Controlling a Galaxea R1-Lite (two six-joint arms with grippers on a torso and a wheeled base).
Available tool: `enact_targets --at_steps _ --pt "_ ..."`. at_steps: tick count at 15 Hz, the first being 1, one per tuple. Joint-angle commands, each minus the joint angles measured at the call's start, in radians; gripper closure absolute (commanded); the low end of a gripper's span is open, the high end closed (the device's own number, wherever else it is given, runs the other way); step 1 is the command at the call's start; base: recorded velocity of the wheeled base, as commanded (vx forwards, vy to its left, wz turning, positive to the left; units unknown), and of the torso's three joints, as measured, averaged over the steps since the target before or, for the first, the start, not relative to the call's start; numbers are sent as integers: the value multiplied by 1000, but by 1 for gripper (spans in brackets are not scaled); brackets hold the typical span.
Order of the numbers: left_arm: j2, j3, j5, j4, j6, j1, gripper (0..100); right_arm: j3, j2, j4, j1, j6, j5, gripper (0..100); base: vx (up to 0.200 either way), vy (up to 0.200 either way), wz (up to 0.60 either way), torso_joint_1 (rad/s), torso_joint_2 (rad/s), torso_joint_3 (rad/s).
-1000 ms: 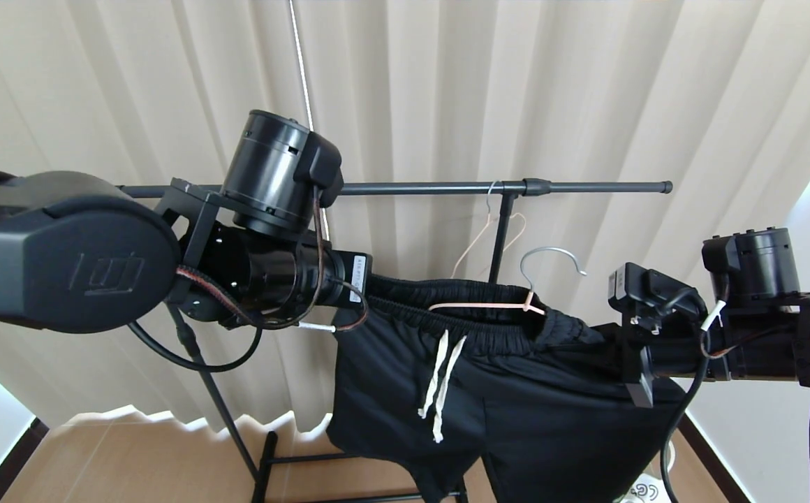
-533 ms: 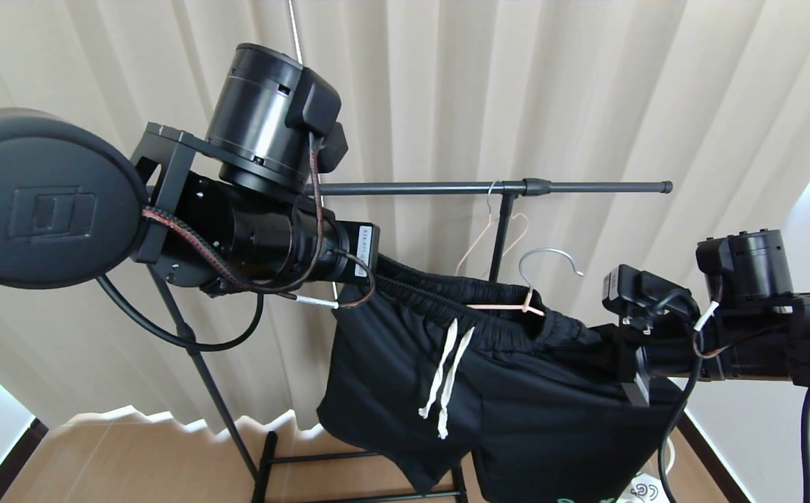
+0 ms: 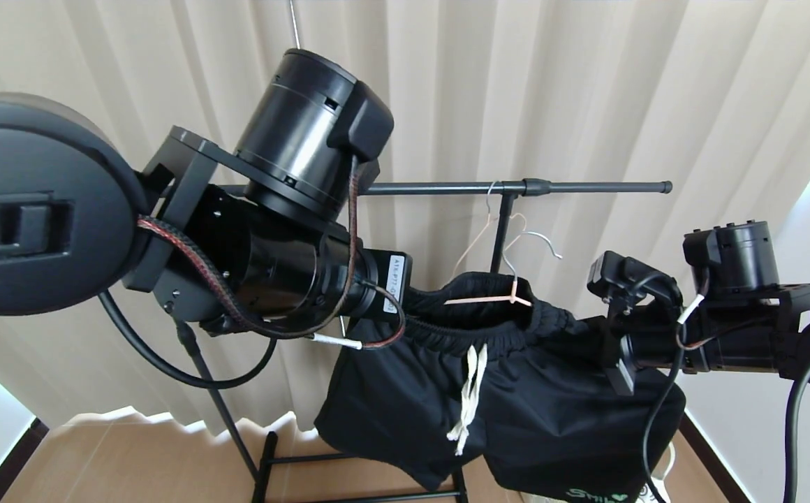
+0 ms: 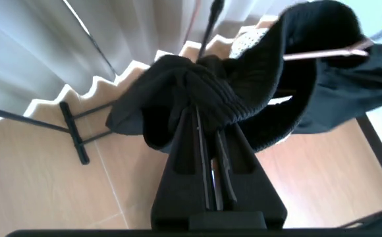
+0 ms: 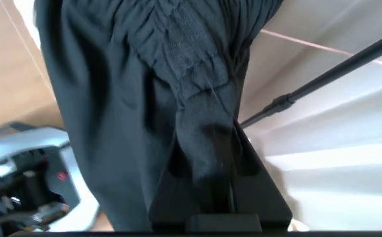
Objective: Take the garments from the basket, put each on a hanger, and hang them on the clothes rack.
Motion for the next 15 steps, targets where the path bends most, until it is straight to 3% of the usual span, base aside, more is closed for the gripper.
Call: enact_targets --at_steps 1,6,12,15 --pt "29 0 -2 5 -17 -25 100 -13 -5 -6 24 41 4 100 0 0 0 0 0 0" --pt "92 7 -34 5 -89 -60 100 26 -3 -174 47 171 5 100 0 0 0 0 0 0" --pt "101 -61 -162 -6 -209 -66 100 36 1 -178 65 171 8 100 0 0 0 0 0 0" --pt "101 -46 -154 -6 -208 -78 100 38 -2 -188 65 171 31 100 0 0 0 0 0 0"
